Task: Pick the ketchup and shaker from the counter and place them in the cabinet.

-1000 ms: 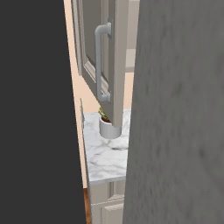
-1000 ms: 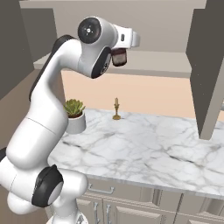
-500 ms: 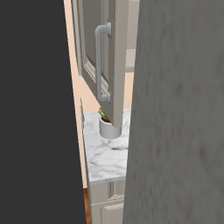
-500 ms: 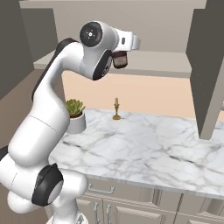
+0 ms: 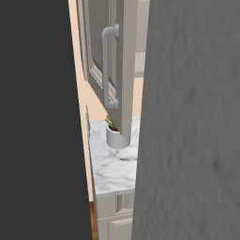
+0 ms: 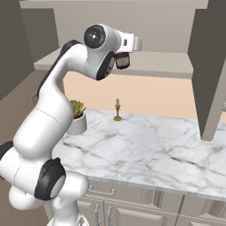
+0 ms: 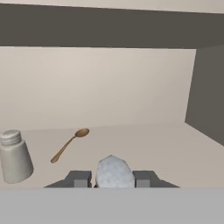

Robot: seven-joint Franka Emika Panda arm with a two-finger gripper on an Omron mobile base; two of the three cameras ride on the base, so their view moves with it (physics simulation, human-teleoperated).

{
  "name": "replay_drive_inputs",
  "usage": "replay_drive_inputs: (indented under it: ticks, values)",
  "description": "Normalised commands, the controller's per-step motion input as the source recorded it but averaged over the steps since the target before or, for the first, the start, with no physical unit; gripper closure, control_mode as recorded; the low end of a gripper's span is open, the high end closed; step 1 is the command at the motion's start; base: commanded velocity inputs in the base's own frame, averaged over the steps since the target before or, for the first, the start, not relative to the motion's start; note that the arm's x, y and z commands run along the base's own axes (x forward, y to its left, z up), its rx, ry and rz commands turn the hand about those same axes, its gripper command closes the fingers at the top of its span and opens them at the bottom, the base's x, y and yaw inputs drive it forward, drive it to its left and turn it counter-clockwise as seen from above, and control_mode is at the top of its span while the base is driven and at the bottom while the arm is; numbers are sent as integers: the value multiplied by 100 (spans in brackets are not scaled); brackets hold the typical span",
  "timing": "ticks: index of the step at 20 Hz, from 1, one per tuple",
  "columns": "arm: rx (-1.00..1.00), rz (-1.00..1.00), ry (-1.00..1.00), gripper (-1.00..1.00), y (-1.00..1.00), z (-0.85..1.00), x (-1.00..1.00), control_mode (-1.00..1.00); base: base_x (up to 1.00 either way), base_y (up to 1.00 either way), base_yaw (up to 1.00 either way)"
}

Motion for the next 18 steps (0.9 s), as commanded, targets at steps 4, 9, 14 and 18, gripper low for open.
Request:
replay_drive_inputs:
  ticks: [4,9,14,18]
  values:
    - [0,-1,0,100,0,-3,25,-100,0,0,0]
    - [0,-1,0,100,0,-1,28,-100,0,0,0]
    - [0,-1,0,100,0,0,28,-100,0,0,0]
    - [0,-1,0,100,0,-5,20,-100,0,0,0]
